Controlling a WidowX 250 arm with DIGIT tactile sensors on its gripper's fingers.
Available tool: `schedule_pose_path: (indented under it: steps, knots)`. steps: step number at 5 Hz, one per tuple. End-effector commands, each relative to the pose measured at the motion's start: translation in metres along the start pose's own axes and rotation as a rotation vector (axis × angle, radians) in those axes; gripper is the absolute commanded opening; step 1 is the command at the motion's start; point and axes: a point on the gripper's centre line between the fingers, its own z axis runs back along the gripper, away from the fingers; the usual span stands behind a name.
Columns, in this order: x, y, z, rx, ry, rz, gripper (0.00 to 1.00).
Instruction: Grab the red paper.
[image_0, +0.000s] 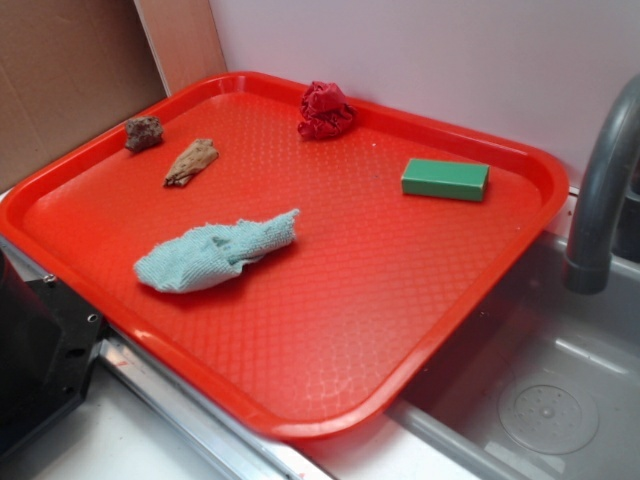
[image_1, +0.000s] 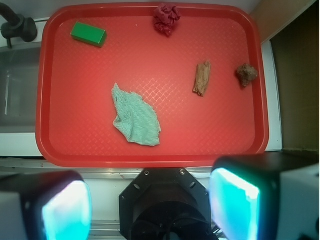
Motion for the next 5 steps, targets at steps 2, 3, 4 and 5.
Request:
schedule_pose_path:
  steps: [2,3,4,5]
  knots:
    - [0.038,0.012,-0.028,0.03,0.012,-0.008,1.0]
    - [0.056,0.016,-0.051,0.038,-0.009,-0.009,1.0]
    - [0.073,0.022,-0.073,0.055,-0.041,-0.026,1.0]
    - [0.09,0.027,-0.095,0.025,-0.123,-0.071,1.0]
